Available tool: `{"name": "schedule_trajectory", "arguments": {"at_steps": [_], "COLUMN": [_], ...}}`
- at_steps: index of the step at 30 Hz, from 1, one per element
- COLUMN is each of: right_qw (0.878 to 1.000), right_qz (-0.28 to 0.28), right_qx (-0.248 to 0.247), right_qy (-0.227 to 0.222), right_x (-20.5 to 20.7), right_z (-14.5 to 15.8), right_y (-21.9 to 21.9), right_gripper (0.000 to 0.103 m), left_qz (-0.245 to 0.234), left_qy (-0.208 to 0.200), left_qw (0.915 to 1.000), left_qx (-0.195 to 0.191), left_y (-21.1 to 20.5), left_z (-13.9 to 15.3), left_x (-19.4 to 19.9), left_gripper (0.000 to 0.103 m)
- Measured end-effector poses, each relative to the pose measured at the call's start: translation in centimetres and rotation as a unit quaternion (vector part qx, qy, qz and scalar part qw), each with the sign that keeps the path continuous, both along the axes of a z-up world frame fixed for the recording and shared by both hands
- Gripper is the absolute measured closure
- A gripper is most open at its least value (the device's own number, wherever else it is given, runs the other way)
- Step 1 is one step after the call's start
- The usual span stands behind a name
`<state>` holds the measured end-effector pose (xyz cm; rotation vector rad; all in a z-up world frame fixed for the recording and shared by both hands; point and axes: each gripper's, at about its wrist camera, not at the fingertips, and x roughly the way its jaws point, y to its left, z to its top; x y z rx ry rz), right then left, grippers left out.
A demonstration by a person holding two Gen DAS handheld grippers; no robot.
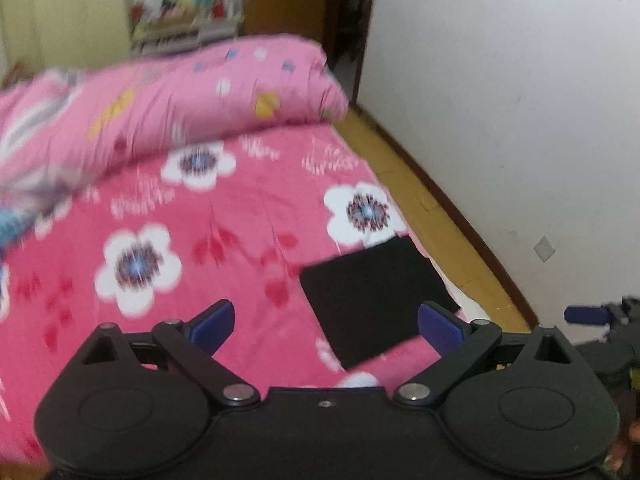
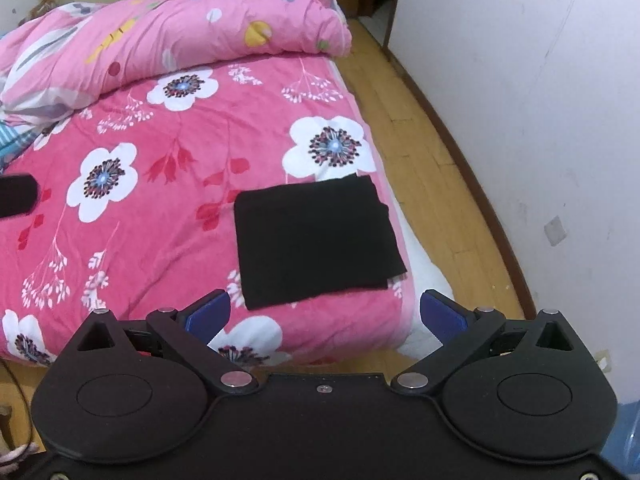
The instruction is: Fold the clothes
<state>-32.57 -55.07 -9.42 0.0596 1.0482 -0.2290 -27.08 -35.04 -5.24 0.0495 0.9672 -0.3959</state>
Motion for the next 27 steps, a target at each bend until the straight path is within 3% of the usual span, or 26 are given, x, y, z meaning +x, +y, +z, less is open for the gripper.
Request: {"name": "schedule_trajectory", "arguments": {"at_steps": [13,27], "right_qw": [0.999,0.997], "right_qz": [0.011,0.016], "right_qx": [0.032,0.045], "right_qy": [0.035,0.055], "right_x": [-0.7,0.2], "right_z": [-1.4,-2.3], "right_y": [-1.4,-0.3], "right_gripper": [0.0,0.0], "left_qz": [0.058,0.076], "left_qy": [0.041,0.038], "left_qw": [0.9958,0.9939], "left_qx": [0.057,0.071], "left_y": [-1.3,0.0], "left_z": [-0.5,-0.5], "left_x": [-0.8,-1.0], "left_gripper": [0.005,0.005]}}
